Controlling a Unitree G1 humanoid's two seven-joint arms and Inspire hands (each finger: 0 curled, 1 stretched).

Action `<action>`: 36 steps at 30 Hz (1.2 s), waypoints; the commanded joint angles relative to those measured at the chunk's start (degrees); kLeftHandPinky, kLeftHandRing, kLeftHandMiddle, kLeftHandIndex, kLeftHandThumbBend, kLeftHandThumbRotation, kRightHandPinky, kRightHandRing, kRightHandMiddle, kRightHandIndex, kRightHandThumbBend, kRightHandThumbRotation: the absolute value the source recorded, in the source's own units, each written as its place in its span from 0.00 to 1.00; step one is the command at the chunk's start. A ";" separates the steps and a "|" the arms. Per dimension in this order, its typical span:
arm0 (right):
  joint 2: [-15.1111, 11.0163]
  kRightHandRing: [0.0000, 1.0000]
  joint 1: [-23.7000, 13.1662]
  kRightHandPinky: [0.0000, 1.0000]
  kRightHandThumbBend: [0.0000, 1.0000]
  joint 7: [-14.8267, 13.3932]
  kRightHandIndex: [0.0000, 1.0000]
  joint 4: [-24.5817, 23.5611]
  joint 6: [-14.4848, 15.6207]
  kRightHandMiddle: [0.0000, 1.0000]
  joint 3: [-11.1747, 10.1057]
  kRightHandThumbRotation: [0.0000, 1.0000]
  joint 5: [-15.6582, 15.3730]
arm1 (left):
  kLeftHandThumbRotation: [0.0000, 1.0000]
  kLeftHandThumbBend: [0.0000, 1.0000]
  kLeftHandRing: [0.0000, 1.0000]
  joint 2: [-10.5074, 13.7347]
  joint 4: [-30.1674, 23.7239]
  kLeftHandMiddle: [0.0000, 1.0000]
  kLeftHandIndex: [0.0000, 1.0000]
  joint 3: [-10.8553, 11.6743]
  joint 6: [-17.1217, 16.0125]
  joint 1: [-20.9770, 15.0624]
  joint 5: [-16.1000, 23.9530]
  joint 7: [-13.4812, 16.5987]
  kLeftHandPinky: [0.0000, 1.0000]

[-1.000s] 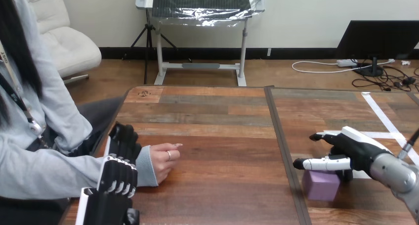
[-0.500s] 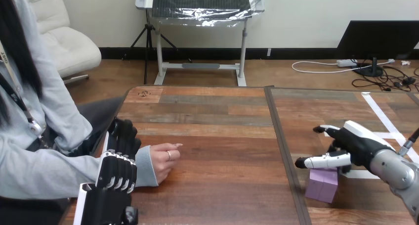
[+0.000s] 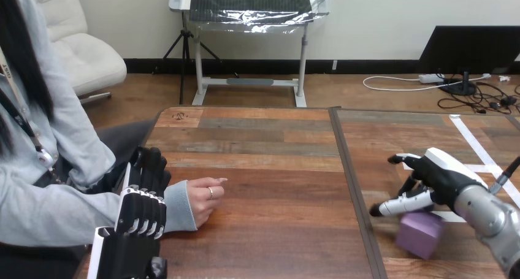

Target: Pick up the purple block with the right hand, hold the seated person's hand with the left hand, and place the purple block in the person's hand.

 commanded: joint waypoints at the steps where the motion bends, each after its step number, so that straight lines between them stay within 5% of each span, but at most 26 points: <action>1: 1.52 0.54 1.32 0.41 0.99 -3.54 0.85 -1.63 1.65 0.61 0.68 0.10 -1.03 | 0.73 0.98 1.00 -0.06 -3.21 1.00 1.00 0.33 0.08 -3.38 -0.41 -0.86 1.00; 6: 1.99 0.65 1.78 0.51 0.97 -4.99 0.82 -1.98 2.71 0.71 1.06 0.07 -1.64 | 0.73 0.99 1.00 -0.09 -3.71 1.00 1.00 0.46 0.51 -3.09 -0.53 -1.15 1.00; 21: 2.42 0.30 2.99 0.37 1.00 -4.37 0.88 -2.71 2.68 0.36 -0.76 0.39 0.42 | 0.72 0.97 1.00 -0.28 -4.34 1.00 1.00 1.19 1.29 -2.91 -1.38 -3.00 1.00; 30: 1.41 0.44 2.97 0.51 1.00 -2.92 0.91 -3.75 2.10 0.48 -0.92 0.58 1.24 | 0.71 0.96 1.00 -0.69 -4.39 1.00 0.99 1.63 1.47 -2.86 -0.88 -2.44 1.00; 36: 0.78 0.21 3.40 0.33 1.00 -2.06 0.92 -4.90 0.95 0.26 -1.71 0.69 2.26 | 0.72 0.97 1.00 -0.54 -4.24 1.00 0.99 1.51 1.60 -3.06 -1.13 -3.11 1.00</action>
